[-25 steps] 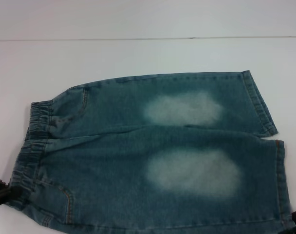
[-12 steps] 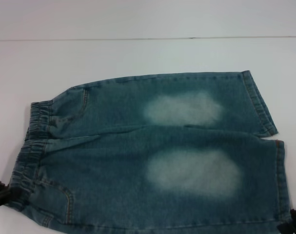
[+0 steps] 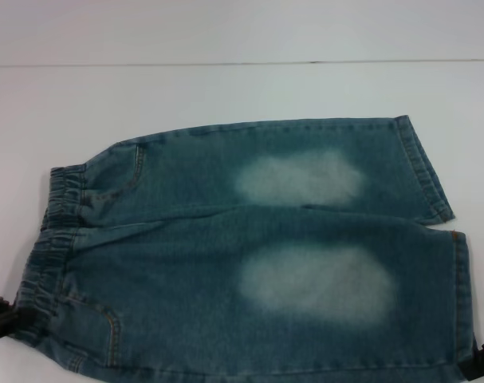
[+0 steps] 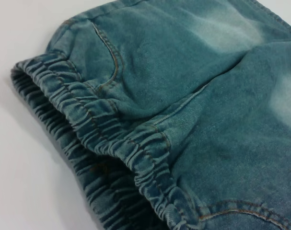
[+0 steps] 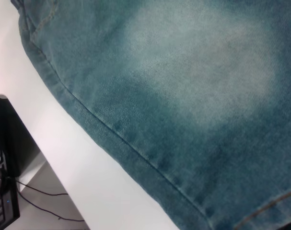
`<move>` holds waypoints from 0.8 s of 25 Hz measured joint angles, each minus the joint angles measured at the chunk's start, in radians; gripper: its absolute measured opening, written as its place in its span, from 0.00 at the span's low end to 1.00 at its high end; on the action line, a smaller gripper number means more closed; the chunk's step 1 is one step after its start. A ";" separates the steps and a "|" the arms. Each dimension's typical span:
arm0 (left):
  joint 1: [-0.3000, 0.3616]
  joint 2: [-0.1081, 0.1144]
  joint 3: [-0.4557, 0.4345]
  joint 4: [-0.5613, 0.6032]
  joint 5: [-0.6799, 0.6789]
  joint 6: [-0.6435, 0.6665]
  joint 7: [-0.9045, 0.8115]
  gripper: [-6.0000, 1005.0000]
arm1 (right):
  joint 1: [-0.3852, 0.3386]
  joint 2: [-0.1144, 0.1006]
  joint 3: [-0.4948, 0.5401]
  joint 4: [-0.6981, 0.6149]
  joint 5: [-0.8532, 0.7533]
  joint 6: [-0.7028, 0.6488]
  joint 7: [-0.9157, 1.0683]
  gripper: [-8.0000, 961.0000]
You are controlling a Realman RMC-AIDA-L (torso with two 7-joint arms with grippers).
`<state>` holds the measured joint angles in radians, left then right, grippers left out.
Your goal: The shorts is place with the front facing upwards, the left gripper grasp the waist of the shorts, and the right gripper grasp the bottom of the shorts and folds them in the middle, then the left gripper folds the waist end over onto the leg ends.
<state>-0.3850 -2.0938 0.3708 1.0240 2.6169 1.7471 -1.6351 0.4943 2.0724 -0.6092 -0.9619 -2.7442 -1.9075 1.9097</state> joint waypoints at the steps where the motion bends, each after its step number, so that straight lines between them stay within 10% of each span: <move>1: 0.000 0.000 0.000 0.000 0.000 0.000 0.000 0.05 | 0.000 -0.001 0.000 0.000 0.000 0.006 0.000 0.40; 9: -0.001 -0.001 -0.005 -0.002 -0.005 0.000 -0.004 0.06 | -0.006 -0.007 0.016 -0.011 0.014 0.039 -0.005 0.05; 20: -0.045 0.013 -0.027 0.007 -0.070 0.026 -0.109 0.05 | -0.006 -0.027 0.070 -0.114 0.237 0.039 -0.010 0.04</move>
<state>-0.4296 -2.0811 0.3439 1.0313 2.5470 1.7727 -1.7439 0.4885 2.0449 -0.5388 -1.0763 -2.5075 -1.8685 1.9001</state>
